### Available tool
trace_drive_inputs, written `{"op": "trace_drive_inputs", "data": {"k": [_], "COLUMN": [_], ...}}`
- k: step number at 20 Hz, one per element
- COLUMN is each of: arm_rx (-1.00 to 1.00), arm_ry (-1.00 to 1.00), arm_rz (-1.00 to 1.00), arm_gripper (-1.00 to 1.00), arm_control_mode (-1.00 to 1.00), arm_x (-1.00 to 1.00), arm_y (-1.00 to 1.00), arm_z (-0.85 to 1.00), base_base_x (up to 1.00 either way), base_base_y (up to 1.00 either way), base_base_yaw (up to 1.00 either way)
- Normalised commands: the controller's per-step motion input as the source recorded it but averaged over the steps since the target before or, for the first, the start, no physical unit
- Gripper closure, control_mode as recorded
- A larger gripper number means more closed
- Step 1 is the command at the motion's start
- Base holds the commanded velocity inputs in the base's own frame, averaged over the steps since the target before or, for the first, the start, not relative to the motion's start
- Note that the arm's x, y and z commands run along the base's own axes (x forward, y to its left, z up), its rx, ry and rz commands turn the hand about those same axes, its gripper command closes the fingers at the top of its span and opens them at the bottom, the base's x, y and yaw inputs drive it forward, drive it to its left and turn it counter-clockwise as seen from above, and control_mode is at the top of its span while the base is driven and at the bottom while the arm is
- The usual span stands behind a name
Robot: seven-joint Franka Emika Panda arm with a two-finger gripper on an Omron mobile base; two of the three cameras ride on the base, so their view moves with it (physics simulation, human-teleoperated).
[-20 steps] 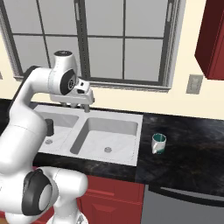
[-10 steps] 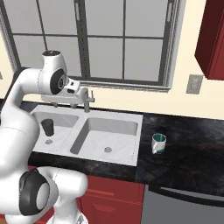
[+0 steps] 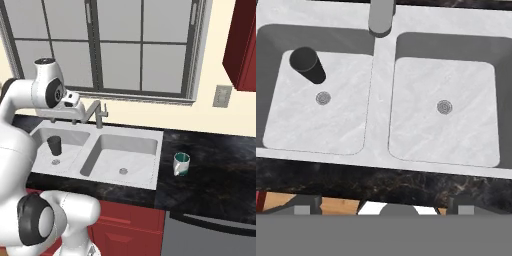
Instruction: Move any existing items from the left basin to the right basin for drying. Then move the mug from the counter to the left basin of the sink for washing.
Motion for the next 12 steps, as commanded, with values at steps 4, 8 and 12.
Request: {"op": "trace_drive_inputs", "data": {"k": [4,8,12], "arm_rx": [0.0,0.0,0.0], "arm_ry": [0.0,0.0,0.0], "arm_rz": [0.0,0.0,0.0], "arm_gripper": [-1.0,-1.0,-1.0], "arm_control_mode": [-1.0,-1.0,-1.0], "arm_x": [-0.2,-0.15,-0.07], "arm_y": [0.35,0.4,0.38], "arm_z": [-0.02,-0.07,-0.11], "base_base_x": [0.0,0.0,0.0], "base_base_y": [0.0,0.0,0.0], "base_base_yaw": [0.0,0.0,0.0]}}
